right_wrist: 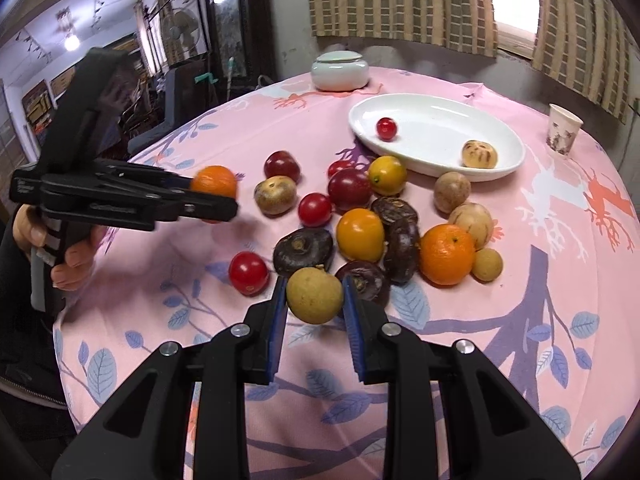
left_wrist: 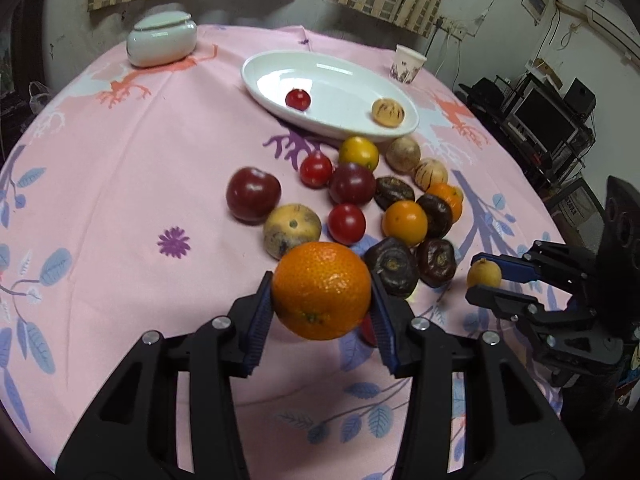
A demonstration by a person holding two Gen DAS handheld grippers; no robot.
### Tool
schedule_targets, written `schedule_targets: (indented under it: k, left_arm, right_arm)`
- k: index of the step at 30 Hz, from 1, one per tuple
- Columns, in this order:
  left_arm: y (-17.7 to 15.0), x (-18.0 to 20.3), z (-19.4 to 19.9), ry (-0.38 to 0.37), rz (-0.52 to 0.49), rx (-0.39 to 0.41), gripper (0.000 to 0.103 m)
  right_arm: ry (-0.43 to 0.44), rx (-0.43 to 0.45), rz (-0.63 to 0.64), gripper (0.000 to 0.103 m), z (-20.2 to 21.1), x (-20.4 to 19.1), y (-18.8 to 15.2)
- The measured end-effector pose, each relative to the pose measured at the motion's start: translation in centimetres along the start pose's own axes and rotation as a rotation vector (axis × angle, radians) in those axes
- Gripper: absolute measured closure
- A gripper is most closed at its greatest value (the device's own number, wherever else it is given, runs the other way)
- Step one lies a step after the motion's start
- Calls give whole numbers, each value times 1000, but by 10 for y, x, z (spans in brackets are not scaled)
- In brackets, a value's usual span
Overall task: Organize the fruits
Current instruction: 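Carry the orange and yellow-green fruit onto the white plate and release both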
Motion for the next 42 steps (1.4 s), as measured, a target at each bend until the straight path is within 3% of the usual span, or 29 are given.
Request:
schedule_targets:
  k: [6,8,12,16,29,40,42]
  left_arm:
    - [19,0,23,16,-39,44,57]
    - [34,3,28,22,-70,63,57]
    - [72,16,33,22,-135,128,57]
    - [100,21,21,-1,-128,142,57]
    - [154,1,-94,39,-111,3,57]
    - [161,-3,-131,32,-66,-54,56]
    - [162,-1,-132,25,-52,-51,48]
  right_arm:
    - [-77,107,-71,75,30,17,21]
    - [-142,136,-64,75,40,26,38]
    - [-195,150,-63,75,40,47,69]
    - [-196,134,-76,75,22,66,89]
    - [-186,-20,-79,75,-84,96,115]
    - [-194,-116,-119,74,-123,116,113]
    - [-211,-92,-145,71,-117,118,113]
Point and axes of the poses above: each gripper's, at about its wrist camera, not at the fingertips, and z roughly against the way its jaws point, x to its right, y to its top, the point moved 3 cm from there along -z, roughly the way its jaws point, and after that the axes turned 1 degree about -y, right-handed, at the moved point
